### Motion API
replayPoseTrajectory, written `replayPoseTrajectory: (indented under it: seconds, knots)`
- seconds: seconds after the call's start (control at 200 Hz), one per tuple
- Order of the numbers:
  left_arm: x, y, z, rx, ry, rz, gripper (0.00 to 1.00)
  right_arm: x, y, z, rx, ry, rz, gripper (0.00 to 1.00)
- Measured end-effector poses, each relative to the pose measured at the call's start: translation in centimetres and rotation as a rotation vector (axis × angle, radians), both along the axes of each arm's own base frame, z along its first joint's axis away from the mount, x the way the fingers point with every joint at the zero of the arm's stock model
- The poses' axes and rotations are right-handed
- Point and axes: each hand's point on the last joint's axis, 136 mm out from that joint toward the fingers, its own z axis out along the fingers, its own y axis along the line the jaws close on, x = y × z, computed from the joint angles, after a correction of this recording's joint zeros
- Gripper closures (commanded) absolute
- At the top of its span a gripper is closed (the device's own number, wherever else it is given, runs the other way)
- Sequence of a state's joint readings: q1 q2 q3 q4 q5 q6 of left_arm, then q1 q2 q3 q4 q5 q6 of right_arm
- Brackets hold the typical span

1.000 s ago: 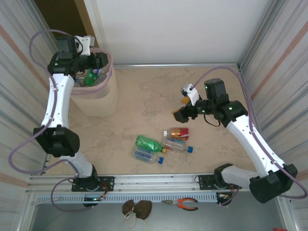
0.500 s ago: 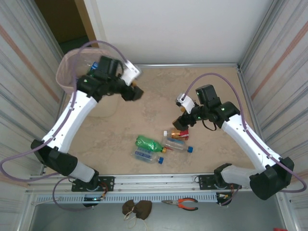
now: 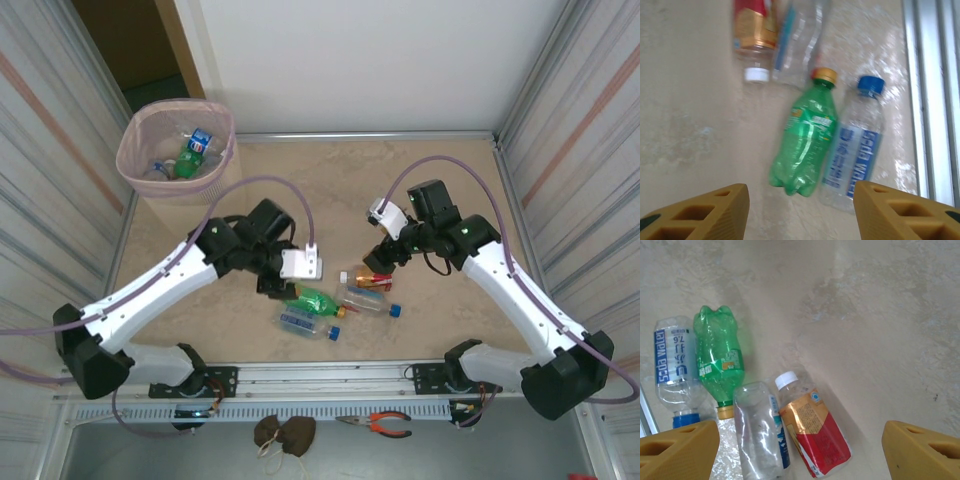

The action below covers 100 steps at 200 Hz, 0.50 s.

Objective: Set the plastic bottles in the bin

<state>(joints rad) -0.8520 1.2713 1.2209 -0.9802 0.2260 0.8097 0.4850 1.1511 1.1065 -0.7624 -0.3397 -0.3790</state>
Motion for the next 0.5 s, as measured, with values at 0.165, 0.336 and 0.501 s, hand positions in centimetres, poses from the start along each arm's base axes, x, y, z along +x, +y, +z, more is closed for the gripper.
replayPoseTrajectory:
  seconds: [0.165,0.336,0.501]
  knots:
    - [-3.3,0.9,-4.2,0.1,0.019,-0.098,0.42,-0.1,-0.1,0.1,-0.001,-0.006,-0.003,0.16]
    - [-4.8,1.5,-7.6,0.162,0.035,-0.14,0.38,0.0,-0.2,0.1,-0.003,-0.006,-0.005,0.16]
    - [-4.4,1.7,-9.6,0.179,0.018,-0.13,0.34,-0.1,-0.2,0.1,-0.003,-0.005,-0.004,0.16]
